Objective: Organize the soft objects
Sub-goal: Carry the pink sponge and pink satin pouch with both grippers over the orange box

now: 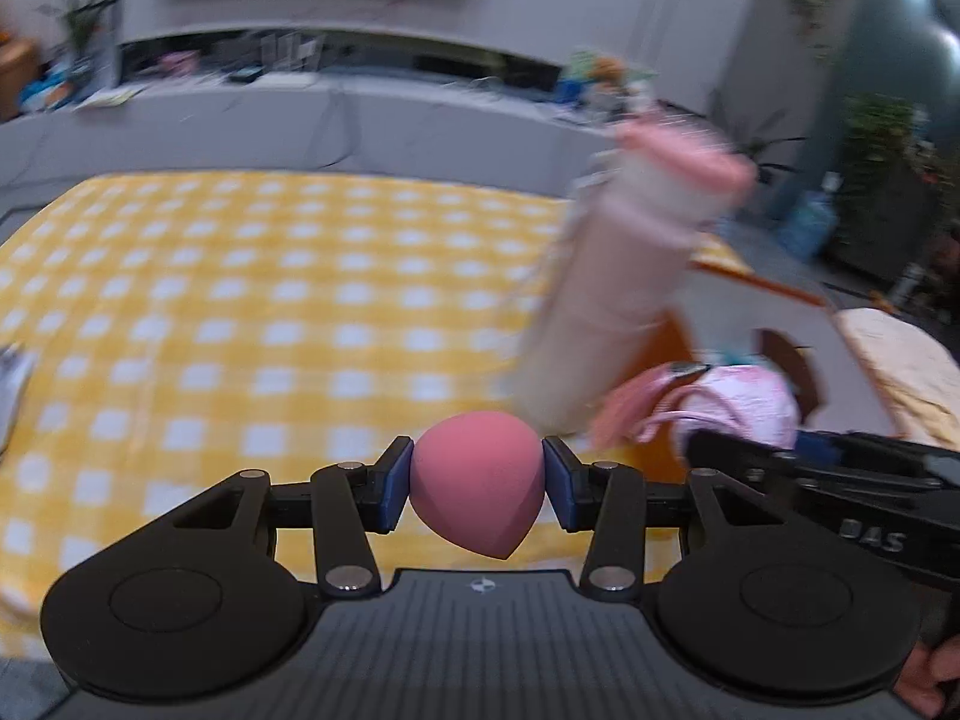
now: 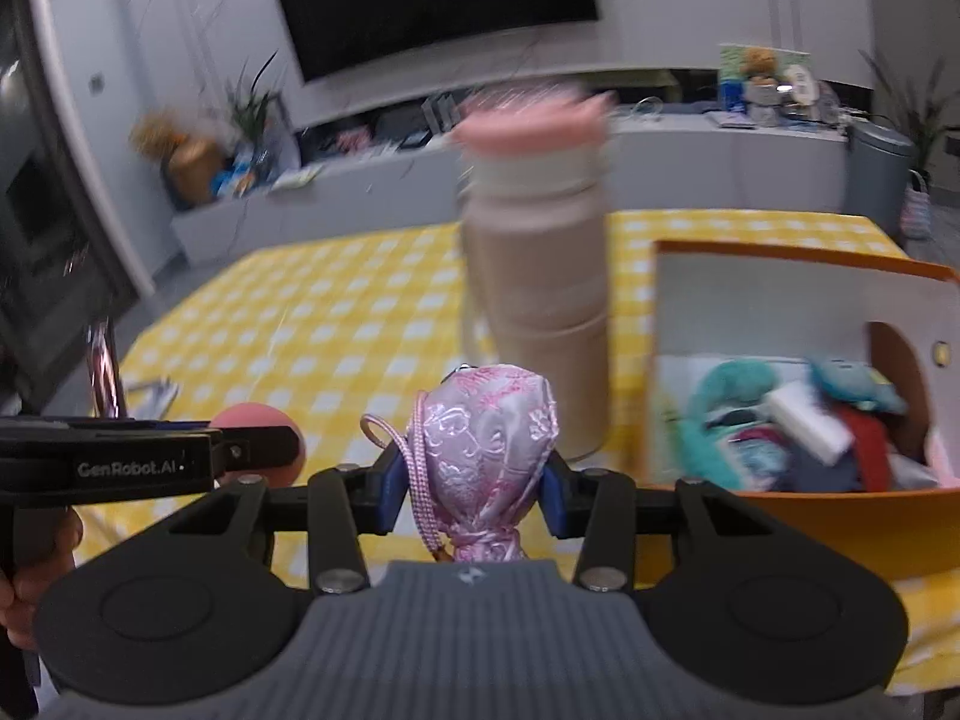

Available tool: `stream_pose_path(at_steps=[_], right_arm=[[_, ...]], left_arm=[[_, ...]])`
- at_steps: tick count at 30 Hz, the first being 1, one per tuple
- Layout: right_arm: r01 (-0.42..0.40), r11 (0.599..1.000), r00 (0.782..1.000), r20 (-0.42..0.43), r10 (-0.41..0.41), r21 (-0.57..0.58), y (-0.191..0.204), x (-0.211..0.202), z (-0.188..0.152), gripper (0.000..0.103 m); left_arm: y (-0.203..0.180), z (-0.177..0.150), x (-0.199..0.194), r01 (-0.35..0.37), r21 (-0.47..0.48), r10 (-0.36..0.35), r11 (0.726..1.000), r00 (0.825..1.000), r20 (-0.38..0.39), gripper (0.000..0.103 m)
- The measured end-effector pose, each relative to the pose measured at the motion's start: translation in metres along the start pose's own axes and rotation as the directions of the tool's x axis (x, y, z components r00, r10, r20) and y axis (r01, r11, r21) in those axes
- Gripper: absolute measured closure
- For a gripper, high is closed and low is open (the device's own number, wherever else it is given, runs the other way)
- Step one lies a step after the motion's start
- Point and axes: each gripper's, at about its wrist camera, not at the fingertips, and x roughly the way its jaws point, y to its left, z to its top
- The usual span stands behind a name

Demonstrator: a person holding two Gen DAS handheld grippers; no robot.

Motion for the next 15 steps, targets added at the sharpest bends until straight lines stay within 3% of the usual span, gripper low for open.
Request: stream_pose_path(at_steps=[7,15], right_arm=[[0.060,0.997,0.997,0.055,-0.062,0.046,-0.052,-0.039,0.012,0.060],[0.179,0.982,0.980,0.075,-0.183,0.056,-0.123,-0.051,0.027,0.060]], left_arm=[[-0.070,0.022,0.010,0.146,0.095,-0.147,0.985,0.989,0.003,0.051],[-0.140,0.046,0.051,0.207,0.200,-0.208,0.958,0.978,-0.020,0.051]])
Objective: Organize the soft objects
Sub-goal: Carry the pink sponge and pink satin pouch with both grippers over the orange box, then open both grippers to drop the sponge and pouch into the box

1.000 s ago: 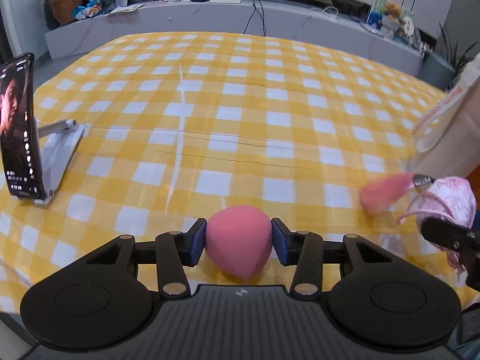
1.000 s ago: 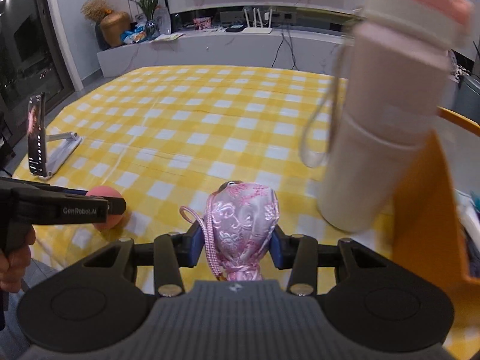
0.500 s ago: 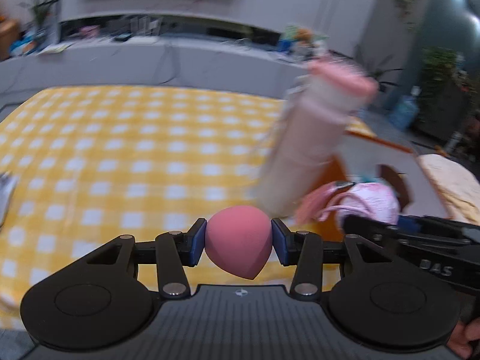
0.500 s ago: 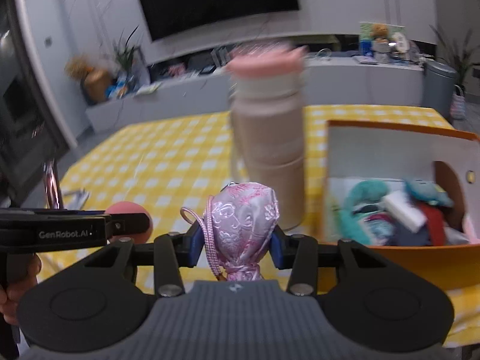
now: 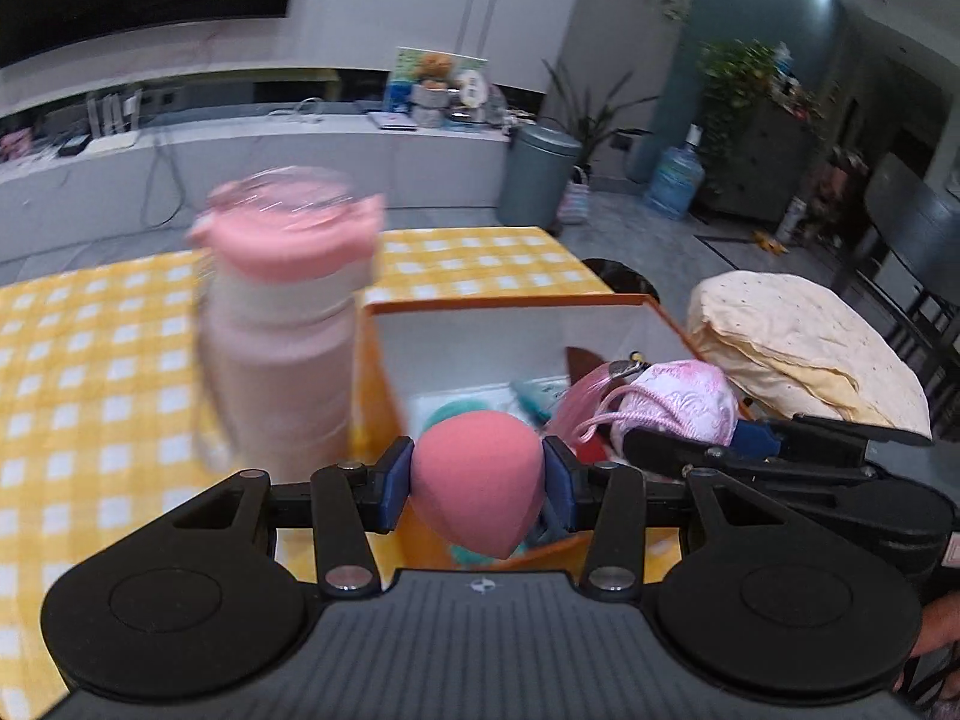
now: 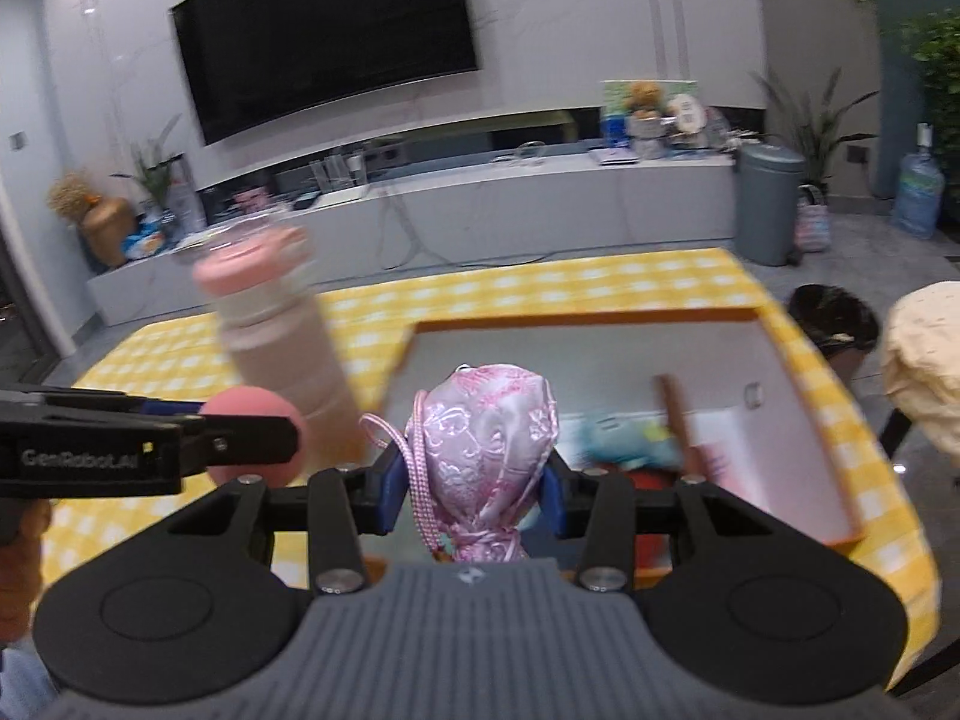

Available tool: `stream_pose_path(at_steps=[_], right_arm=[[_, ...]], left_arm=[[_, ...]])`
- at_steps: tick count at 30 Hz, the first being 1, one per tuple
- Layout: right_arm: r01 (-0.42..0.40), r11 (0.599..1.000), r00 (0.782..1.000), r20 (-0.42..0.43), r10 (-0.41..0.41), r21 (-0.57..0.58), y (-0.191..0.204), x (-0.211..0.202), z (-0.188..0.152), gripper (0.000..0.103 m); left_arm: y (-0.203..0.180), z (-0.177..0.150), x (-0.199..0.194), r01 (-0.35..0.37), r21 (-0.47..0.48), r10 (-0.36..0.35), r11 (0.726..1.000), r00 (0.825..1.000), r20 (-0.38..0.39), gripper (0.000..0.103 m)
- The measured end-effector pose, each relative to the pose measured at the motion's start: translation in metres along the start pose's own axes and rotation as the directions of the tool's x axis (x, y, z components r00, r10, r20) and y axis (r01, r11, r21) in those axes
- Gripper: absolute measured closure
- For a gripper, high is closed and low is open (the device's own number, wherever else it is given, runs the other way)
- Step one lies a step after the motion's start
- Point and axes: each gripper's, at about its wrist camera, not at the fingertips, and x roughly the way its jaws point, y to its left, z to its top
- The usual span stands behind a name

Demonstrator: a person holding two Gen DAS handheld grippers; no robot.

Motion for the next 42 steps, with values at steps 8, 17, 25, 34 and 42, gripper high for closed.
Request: stream_pose_path(at_steps=[8,17,25,34,42], right_arm=[[0.126,0.990,0.990,-0.060,-0.129,-0.057,-0.059,0.042,0.014,0.059],[0.190,0.957,0.955,-0.185,-0.232,-0.220,-0.079,0.109,0.001,0.059],[0.200,0.943,0.937,-0.230,-0.264,-0.267,-0.080,0.130,-0.014,0.057],[0.232,0.927,0.931,-0.208,-0.299,-0.295,-0.073,0.116,-0.004,0.034],[0.270,0.911,0.936,-0.139,-0.325,-0.310,-0.050,0.079,0.014,0.026]], left_arm=[[-0.035,0.019,0.069,0.009,0.085,-0.003,0.996,0.998,-0.065,0.051],[-0.045,0.015,0.142,-0.047,0.152,0.074,0.987,0.982,-0.175,0.051],[-0.036,0.004,0.164,-0.076,0.160,0.110,0.984,0.970,-0.216,0.048],[-0.041,0.005,0.154,-0.081,0.177,0.115,0.981,0.975,-0.188,0.031],[-0.044,0.016,0.113,-0.064,0.147,0.079,0.987,0.993,-0.093,0.023]])
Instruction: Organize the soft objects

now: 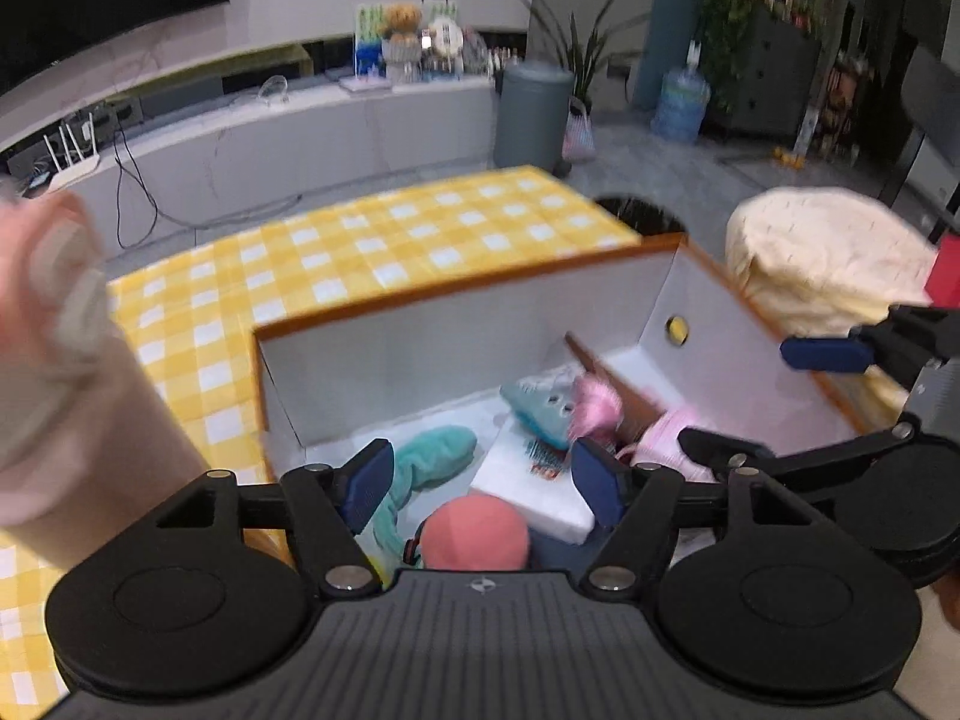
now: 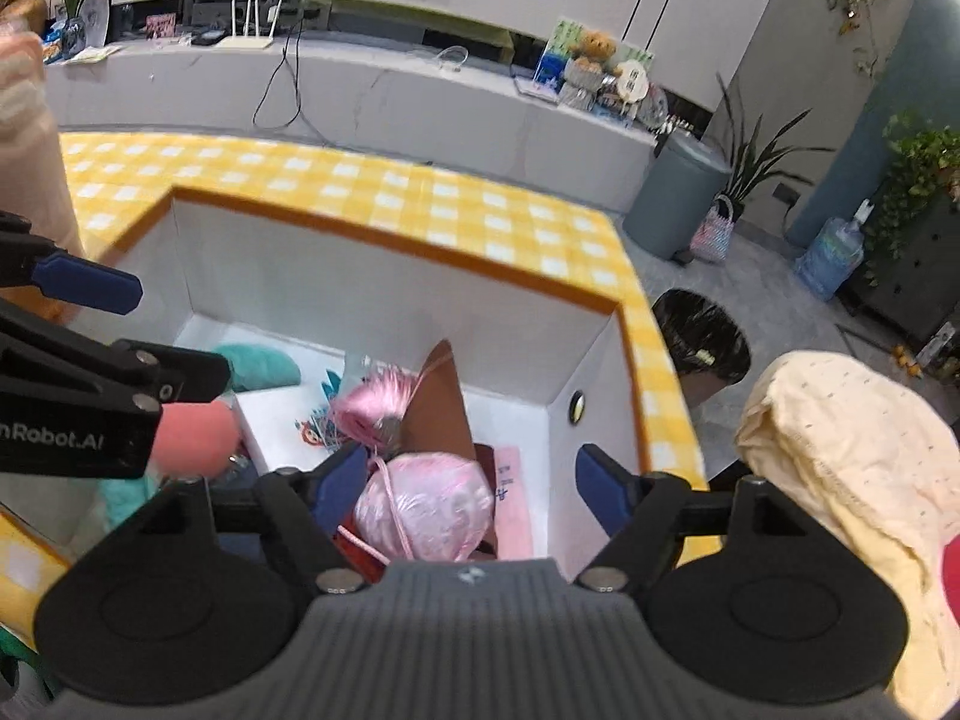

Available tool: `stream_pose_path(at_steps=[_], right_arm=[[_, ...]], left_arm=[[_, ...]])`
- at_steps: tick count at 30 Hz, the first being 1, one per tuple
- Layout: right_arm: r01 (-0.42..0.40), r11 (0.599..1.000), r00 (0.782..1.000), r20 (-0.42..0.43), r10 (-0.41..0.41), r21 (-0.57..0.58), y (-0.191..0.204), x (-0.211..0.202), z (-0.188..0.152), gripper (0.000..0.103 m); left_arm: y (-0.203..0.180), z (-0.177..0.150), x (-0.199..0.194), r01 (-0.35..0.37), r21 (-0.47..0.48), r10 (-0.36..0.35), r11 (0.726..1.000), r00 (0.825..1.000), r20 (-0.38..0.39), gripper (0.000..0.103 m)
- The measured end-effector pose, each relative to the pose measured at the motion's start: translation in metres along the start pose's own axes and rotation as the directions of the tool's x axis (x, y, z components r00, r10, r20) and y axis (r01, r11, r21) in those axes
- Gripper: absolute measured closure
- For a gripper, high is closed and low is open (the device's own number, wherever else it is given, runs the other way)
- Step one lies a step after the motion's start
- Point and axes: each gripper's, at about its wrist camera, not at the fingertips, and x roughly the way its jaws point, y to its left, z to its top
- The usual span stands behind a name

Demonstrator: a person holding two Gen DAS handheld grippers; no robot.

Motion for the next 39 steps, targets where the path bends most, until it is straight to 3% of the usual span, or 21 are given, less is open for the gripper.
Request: stream_pose_path(at_steps=[9,11,16,23,27,33,39], right_arm=[[-0.015,0.986,0.991,0.135,-0.008,0.165,0.012,-0.078,-0.011,0.023],[-0.027,0.981,0.987,0.158,-0.004,0.194,0.016,-0.094,-0.012,0.015],[-0.072,0.966,0.978,0.209,0.019,0.249,0.035,-0.128,-0.018,0.014],[-0.146,0.943,0.953,0.298,0.052,0.300,0.063,-0.174,-0.017,0.009],[-0.165,0.958,0.936,0.344,0.077,0.234,0.088,-0.196,-0.017,0.006],[-0.159,0.954,0.915,0.402,0.045,0.256,0.110,-0.225,-0.037,0.006],[-0.188,0.922,0.930,0.364,0.056,0.338,0.117,-0.229,-0.056,0.005]], left_arm=[[0.004,-0.008,-0.080,0.014,-0.053,-0.004,0.999,0.985,0.175,0.023],[0.003,-0.013,-0.100,0.022,-0.043,-0.012,0.999,0.977,0.214,0.023],[0.009,-0.023,-0.140,0.018,-0.042,-0.007,0.999,0.969,0.247,0.023],[0.032,-0.044,-0.188,-0.066,-0.088,0.090,0.994,0.949,0.303,0.021],[0.041,-0.063,-0.209,-0.175,-0.095,0.198,0.980,0.916,0.350,0.015],[0.044,-0.089,-0.218,-0.295,-0.097,0.310,0.951,0.886,0.346,0.014],[0.053,-0.116,-0.220,-0.290,-0.159,0.325,0.944,0.903,0.280,0.009]])
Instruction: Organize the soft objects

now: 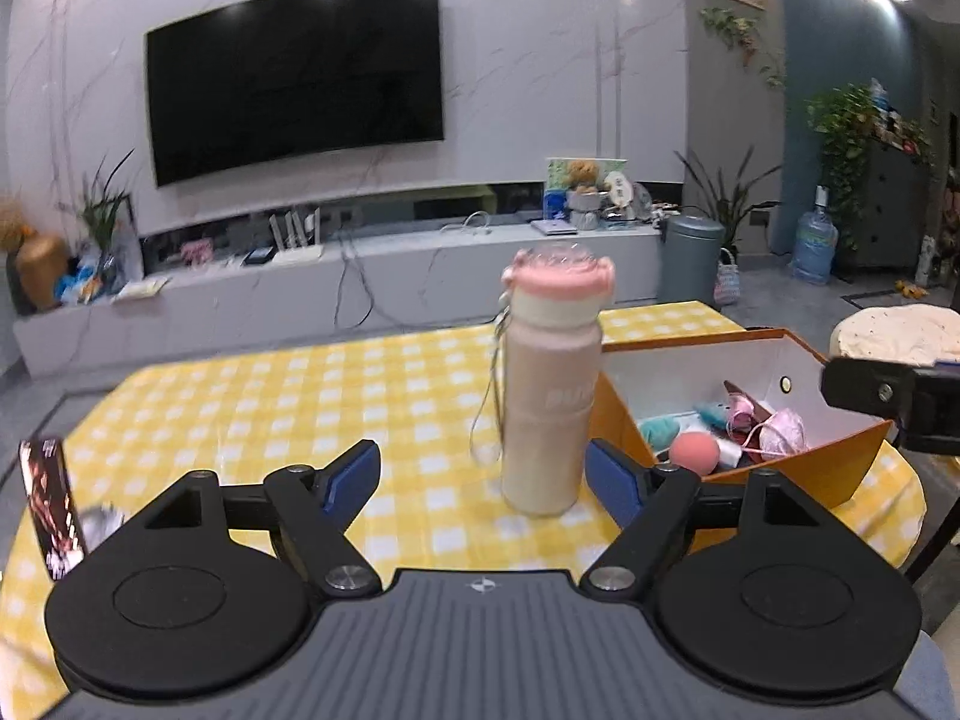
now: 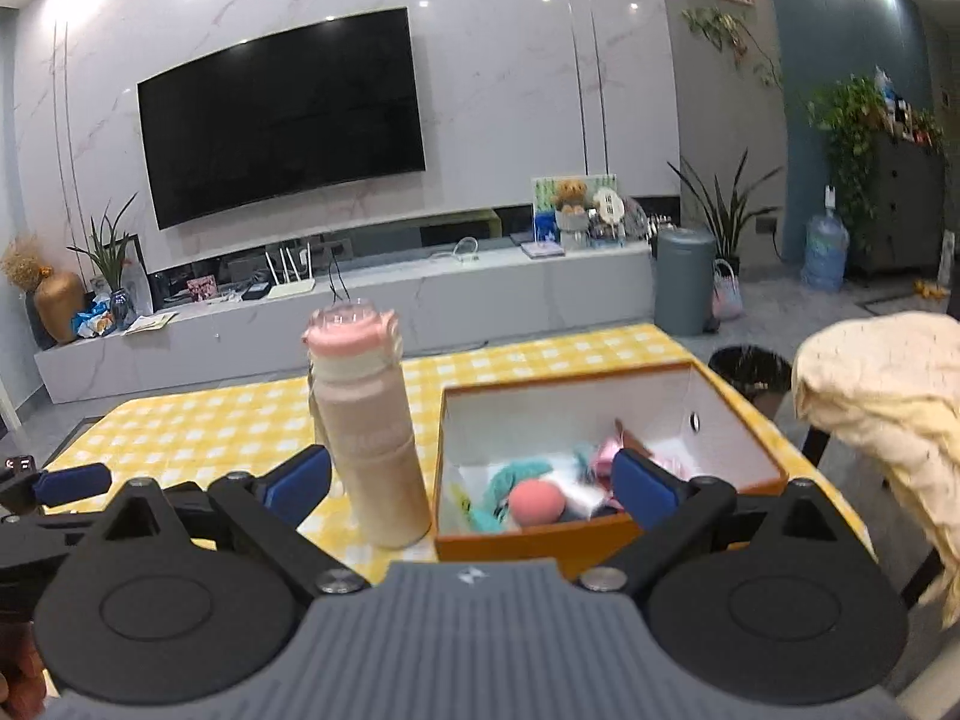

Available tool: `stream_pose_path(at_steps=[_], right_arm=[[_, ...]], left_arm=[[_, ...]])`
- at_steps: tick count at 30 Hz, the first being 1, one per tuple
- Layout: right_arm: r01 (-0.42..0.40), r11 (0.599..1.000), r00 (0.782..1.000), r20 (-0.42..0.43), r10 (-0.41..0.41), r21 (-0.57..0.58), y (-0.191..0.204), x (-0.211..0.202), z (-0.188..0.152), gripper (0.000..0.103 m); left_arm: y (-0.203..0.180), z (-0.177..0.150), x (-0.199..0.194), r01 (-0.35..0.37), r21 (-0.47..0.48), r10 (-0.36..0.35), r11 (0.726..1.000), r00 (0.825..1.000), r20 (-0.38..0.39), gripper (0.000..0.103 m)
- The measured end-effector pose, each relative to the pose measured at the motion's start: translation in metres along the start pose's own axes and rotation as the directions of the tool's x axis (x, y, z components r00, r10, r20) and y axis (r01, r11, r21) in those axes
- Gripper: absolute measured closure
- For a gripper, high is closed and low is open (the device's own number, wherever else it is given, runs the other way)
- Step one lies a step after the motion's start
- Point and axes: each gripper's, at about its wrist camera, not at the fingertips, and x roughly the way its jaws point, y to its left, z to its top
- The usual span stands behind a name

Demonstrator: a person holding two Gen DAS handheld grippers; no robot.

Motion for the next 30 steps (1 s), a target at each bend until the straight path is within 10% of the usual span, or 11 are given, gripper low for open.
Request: stream_pose_path(at_steps=[11,30], right_arm=[[0.002,1.000,1.000,-0.007,-0.002,-0.017,0.009,0.003,-0.025,0.003],[0.025,0.996,0.994,-0.104,-0.034,-0.089,0.015,0.021,-0.044,0.003]], left_arm=[[0.026,-0.020,-0.020,-0.117,-0.104,0.118,0.988,0.993,0.001,0.008],[0.029,-0.039,-0.006,-0.085,-0.093,0.077,0.992,0.993,-0.091,0.008]])
